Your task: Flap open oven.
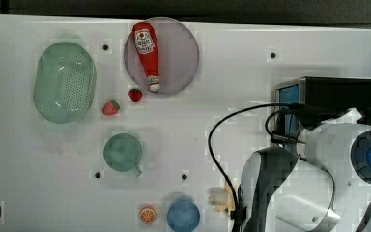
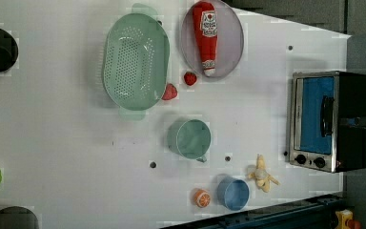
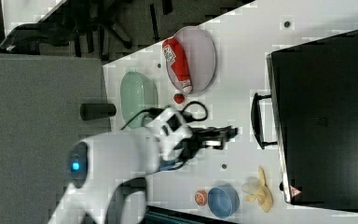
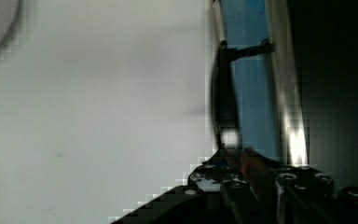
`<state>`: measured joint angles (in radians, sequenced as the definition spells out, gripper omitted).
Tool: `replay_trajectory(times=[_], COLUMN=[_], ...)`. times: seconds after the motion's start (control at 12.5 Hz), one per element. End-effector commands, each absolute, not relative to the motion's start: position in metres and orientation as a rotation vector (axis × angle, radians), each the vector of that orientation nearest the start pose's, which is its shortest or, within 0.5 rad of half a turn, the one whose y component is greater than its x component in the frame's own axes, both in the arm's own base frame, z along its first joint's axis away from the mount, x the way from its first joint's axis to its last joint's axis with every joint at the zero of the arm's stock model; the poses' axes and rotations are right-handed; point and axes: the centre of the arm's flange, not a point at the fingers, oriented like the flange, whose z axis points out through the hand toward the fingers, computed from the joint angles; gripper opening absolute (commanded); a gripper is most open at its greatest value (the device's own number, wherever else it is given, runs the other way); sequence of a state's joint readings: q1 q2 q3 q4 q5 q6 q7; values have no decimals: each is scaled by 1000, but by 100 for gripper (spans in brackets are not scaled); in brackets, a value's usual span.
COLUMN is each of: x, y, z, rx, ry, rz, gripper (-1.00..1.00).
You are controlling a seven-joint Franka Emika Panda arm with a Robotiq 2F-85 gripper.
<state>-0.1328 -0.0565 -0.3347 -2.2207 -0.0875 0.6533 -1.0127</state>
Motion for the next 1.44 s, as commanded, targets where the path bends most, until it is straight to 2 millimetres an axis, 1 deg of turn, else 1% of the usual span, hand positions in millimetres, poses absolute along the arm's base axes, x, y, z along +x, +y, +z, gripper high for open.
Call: replay_trajectory(times=[0.08, 0.16, 0.4, 0.56, 0.72, 0.88, 1.12, 1.28, 1.44], x=[470, 471, 470, 472, 474, 476, 482, 490, 495], y=[-261, -266, -271, -271, -270, -263, -249, -231, -209], z=[394, 382, 346, 331, 320, 312, 309, 306, 300], rx=[-3255, -3263, -3263, -3266, -3272, -3270, -3278, -3323, -3389], ry=[96, 106, 116, 112, 100, 85, 35, -15, 8], rz=[-192, -188, -79, -47, -44, -25, -11, 25, 61], gripper=[-65, -65, -65, -65, -65, -65, -65, -65, -65])
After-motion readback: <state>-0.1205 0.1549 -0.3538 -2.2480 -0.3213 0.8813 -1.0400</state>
